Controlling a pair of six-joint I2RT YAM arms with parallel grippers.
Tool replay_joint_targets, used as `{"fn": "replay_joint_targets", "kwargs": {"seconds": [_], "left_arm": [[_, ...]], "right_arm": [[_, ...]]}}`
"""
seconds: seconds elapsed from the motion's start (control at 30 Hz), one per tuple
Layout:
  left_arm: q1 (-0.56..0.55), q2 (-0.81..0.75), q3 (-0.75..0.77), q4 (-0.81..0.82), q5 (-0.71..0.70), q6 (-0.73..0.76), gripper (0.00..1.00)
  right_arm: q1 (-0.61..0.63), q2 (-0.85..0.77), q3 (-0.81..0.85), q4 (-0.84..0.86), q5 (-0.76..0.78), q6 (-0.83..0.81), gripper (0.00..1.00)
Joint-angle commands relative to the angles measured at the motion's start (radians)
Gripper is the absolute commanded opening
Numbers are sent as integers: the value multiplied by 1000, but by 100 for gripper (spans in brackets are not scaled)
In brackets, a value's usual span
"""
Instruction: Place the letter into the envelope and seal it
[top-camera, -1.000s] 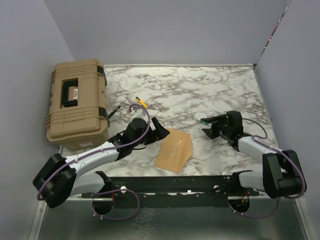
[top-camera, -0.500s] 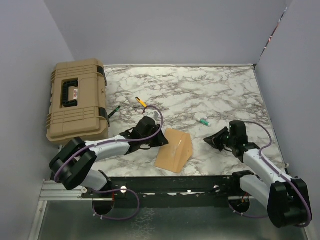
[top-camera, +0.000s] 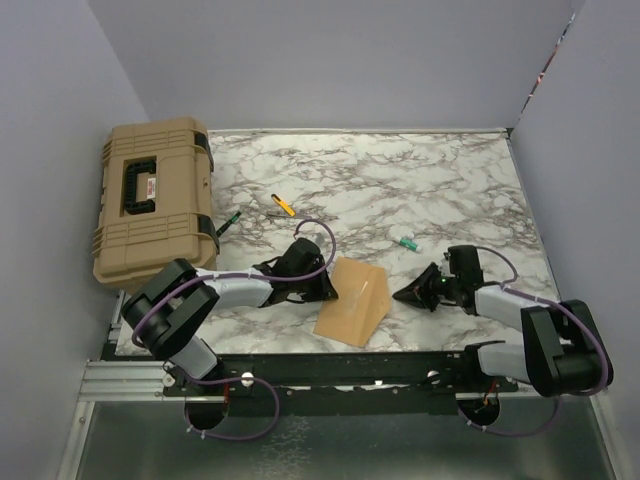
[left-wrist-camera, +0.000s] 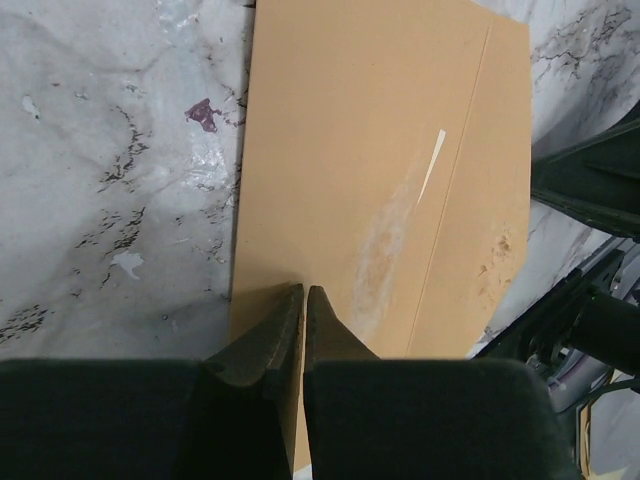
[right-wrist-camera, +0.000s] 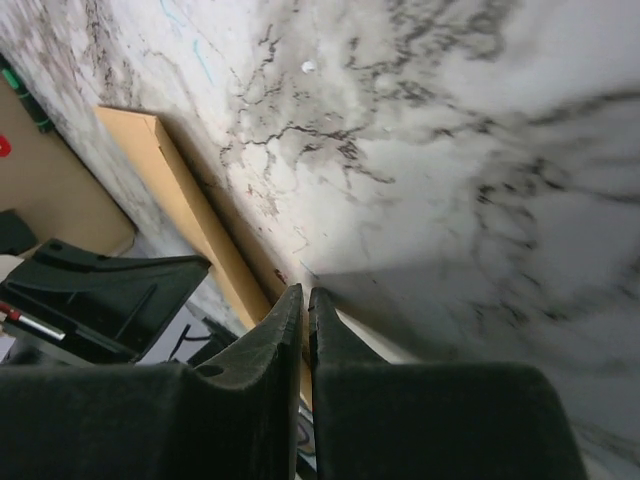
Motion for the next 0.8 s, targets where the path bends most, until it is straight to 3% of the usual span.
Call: {"fn": "replay_joint_targets", "kwargs": {"seconds": [0.0,0.27,0.77], "left_arm": [[-12,46,-7,-71,-8,-6,5],[-16,61,0,-80,-12,-4,4],[-17,66,9,-80,-7,-1,3]], "right_arm": [[16,99,-6,159,-142,-19,9],[61,198,1,384,-317,22,9],[203,278,153,265,-172,-33,9]]}}
